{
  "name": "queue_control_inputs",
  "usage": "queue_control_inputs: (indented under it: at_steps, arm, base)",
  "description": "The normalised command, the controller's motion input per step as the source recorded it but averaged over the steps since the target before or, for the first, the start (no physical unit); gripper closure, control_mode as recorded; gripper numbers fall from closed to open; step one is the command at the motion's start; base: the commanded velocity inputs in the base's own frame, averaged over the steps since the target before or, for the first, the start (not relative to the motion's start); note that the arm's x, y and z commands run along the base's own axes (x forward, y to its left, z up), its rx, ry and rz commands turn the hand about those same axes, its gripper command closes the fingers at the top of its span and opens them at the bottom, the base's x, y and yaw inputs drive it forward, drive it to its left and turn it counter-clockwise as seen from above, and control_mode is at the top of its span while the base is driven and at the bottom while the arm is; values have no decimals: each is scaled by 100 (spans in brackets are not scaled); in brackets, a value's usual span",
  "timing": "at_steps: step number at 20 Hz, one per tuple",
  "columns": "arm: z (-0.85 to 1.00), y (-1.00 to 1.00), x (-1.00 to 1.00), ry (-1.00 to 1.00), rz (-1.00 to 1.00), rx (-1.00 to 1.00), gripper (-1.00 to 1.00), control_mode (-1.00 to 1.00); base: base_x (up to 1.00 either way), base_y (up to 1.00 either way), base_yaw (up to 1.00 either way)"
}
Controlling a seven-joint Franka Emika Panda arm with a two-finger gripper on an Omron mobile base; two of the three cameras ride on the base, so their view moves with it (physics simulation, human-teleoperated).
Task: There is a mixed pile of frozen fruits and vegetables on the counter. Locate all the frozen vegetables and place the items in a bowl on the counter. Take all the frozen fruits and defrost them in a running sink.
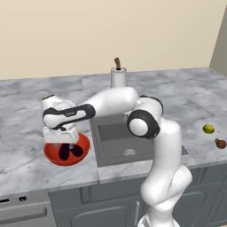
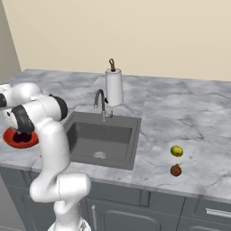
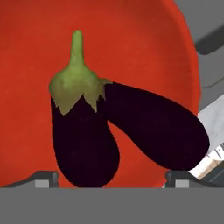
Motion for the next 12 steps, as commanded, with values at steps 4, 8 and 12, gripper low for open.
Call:
queue_control_inputs:
  at_steps: [4, 8, 12]
  arm:
    - [45, -22, -5, 3, -7, 2, -100, -100]
    - [39, -91, -71, 0, -14, 16, -100, -100]
    - [4, -100, -100, -14, -5, 25, -100, -100]
  base:
    - [0, 0, 0]
    - [0, 0, 0]
    - [0, 0, 0]
